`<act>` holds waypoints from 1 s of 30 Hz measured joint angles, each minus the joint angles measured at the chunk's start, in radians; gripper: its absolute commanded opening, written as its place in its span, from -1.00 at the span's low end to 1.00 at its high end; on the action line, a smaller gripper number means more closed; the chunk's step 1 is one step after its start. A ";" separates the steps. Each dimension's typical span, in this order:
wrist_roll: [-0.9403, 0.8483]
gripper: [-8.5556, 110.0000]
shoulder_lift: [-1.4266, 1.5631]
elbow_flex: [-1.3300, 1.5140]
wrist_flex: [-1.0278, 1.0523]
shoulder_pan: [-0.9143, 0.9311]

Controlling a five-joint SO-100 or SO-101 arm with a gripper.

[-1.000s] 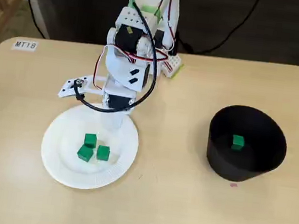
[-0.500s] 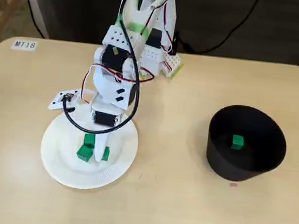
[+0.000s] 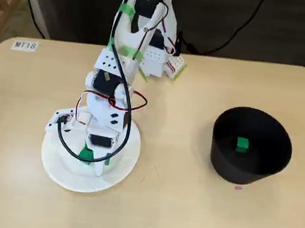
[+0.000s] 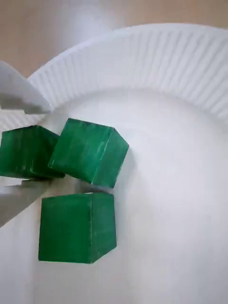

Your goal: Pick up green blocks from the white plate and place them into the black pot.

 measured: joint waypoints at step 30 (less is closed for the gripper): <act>0.284 -0.90 0.627 0.094 0.049 -0.907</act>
